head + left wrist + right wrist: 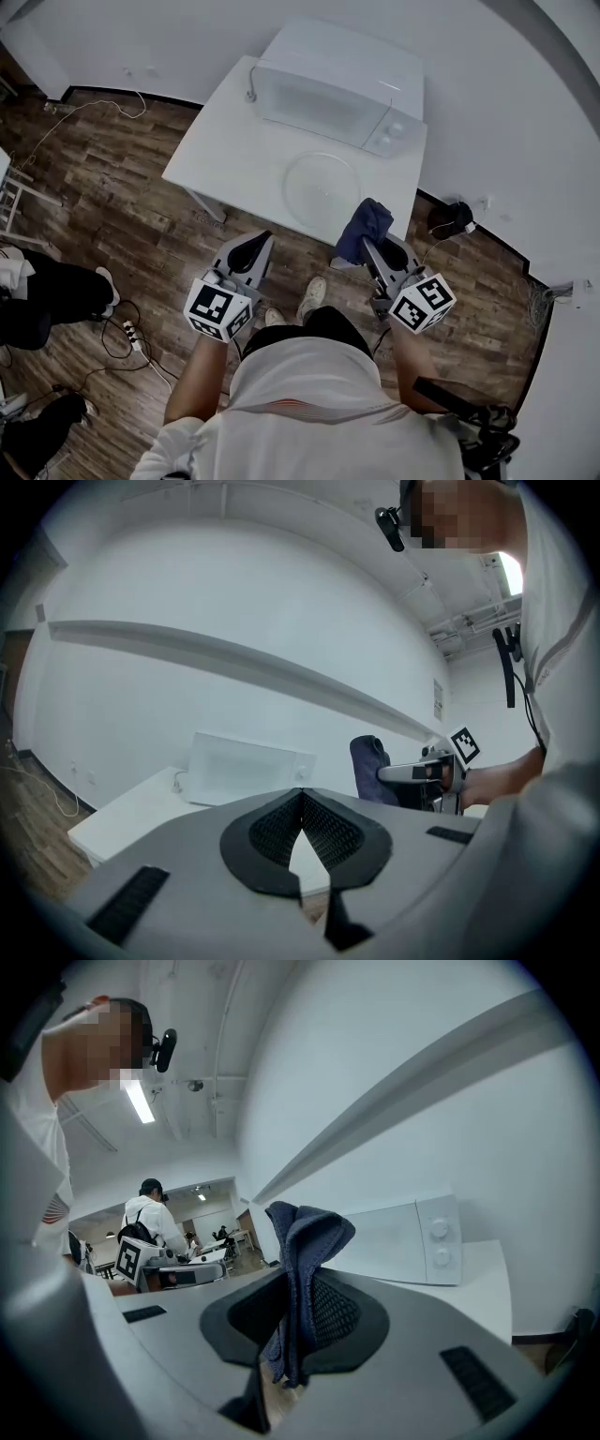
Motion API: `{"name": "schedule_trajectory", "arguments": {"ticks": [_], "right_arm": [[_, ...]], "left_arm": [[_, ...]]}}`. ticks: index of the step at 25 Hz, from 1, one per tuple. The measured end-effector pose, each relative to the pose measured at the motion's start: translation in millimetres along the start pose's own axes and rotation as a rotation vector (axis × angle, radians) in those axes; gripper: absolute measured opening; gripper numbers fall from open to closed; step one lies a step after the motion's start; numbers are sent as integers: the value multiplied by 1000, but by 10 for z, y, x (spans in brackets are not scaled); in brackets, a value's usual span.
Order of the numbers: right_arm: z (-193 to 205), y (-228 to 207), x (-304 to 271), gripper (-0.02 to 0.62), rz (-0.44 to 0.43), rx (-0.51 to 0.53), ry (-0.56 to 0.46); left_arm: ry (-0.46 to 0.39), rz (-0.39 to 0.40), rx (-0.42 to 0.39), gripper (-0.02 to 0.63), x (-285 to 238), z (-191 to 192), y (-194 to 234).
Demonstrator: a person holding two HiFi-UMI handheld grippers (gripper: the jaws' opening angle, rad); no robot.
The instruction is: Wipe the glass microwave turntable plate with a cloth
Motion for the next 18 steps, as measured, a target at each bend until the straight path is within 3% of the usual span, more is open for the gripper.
{"name": "schedule_trajectory", "arguments": {"ticks": [10, 18], "right_arm": [[-325, -733, -284, 61, -41, -26, -44], [-389, -1389, -503, 61, -94, -84, -25]], "left_arm": [[22, -33, -40, 11, -732, -354, 163], [65, -62, -25, 11, -1429, -444, 172]]}}
Point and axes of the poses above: the fingertips, and each gripper's own axes: x backward along the fingers, y to its left, z out of its underside, the point moved 1 cm from there along x, backward along the fingers, and after that the axes turned 7 degrees about y, right-handed, at the moved point
